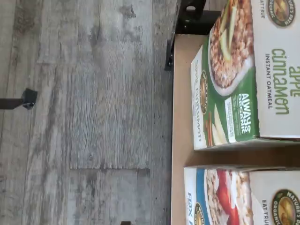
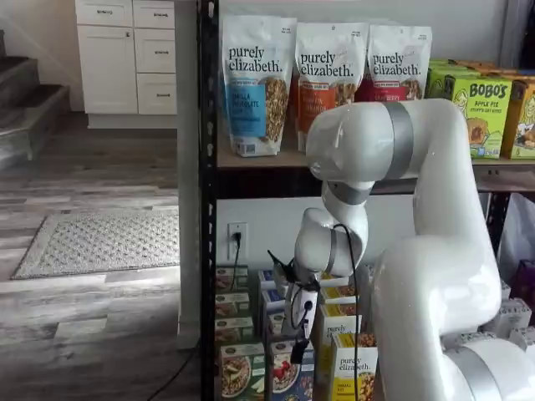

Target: Pick up the blue and white box that is on the bottom shelf, the second box from the left

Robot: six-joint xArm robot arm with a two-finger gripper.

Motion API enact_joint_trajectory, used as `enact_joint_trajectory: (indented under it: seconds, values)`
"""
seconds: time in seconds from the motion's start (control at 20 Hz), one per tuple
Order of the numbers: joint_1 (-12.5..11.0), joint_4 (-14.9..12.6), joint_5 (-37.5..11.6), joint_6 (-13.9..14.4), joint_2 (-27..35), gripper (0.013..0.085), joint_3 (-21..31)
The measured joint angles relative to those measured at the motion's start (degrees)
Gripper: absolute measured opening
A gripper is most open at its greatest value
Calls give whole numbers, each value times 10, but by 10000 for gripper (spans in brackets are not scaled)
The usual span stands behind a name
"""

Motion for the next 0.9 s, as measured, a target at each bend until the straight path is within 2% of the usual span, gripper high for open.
enact_joint_trajectory:
  seconds: [0.05,0.15,0.2,0.4,0.6,0.9]
  values:
    - [1,-9,0,9,2,850,-3]
    - [9,-39,10,44,19,850,-33]
    - [12,-44,15,52,25,850,-45]
    - [19,-53,22,69,45,850,-78]
    - [22,-79,10,95,58,850,-92]
    - [17,-92,4,99,75,850,-104]
